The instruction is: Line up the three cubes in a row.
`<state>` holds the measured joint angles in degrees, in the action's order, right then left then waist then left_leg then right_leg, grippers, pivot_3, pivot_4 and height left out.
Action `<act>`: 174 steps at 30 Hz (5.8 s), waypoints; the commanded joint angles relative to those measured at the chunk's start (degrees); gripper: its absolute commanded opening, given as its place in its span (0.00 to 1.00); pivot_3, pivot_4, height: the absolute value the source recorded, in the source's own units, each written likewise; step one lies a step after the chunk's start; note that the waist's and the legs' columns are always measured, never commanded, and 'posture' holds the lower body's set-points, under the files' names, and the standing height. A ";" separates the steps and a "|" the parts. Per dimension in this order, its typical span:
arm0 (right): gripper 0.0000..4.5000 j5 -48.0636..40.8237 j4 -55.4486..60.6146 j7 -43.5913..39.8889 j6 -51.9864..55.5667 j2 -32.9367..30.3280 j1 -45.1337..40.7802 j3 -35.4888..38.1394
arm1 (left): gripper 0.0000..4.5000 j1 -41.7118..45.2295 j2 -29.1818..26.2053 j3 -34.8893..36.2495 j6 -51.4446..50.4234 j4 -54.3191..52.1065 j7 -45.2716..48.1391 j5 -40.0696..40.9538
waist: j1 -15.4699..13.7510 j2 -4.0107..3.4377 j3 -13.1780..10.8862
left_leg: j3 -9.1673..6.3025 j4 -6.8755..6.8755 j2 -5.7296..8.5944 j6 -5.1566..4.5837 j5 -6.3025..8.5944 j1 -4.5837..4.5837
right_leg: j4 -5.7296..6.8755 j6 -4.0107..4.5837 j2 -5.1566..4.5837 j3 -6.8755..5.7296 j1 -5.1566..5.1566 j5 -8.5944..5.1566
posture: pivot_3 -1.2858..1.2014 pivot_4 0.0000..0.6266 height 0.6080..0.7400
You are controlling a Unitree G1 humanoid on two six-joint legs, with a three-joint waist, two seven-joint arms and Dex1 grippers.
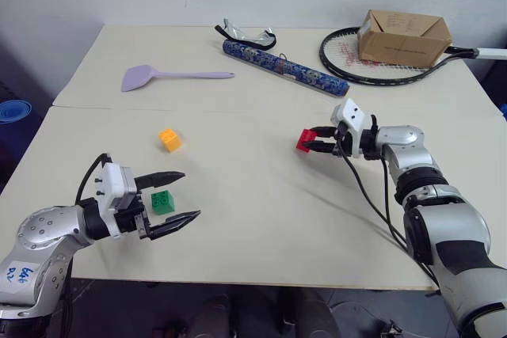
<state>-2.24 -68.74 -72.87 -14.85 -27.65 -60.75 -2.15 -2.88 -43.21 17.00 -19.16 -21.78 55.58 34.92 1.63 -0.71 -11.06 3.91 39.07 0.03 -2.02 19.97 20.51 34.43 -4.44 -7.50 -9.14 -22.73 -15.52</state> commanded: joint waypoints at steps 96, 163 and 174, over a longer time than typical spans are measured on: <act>1.00 -31.73 78.93 1.00 9.83 -10.35 66.04 18.92 | 0.32 48.64 11.04 -30.47 25.14 50.09 30.62 -26.01 | -2.87 0.03 -0.02 | 0.46 0.05 0.15 -0.34 0.19 -0.13 | 0.00 -0.18 0.33 0.06 0.01 0.09 | 0.52 0.24 1.00; 1.00 -29.32 88.84 20.76 12.81 0.68 58.54 10.93 | 0.99 53.83 5.10 -7.76 26.45 81.50 4.63 -24.53 | -1.73 0.34 -0.06 | 0.75 0.04 0.08 -0.28 0.29 -0.20 | 0.07 -0.20 0.41 -0.03 -0.11 0.07 | 0.52 0.24 1.00; 1.00 -28.80 93.84 25.26 13.40 -0.42 63.26 12.07 | 0.64 58.14 6.19 -10.01 31.62 92.01 1.60 -29.91 | -1.62 0.41 -0.08 | 0.73 0.04 0.08 -0.32 0.28 -0.22 | 0.15 -0.21 0.11 0.08 -0.11 0.07 | 0.52 0.24 1.00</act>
<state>-30.67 22.53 -48.03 -1.08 -27.36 2.33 8.18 53.75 -36.90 6.16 11.65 70.40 57.15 4.77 0.01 -0.31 -11.14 4.64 39.12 0.11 -2.35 20.25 20.29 34.59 -4.65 -7.41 -9.07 -22.85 -15.45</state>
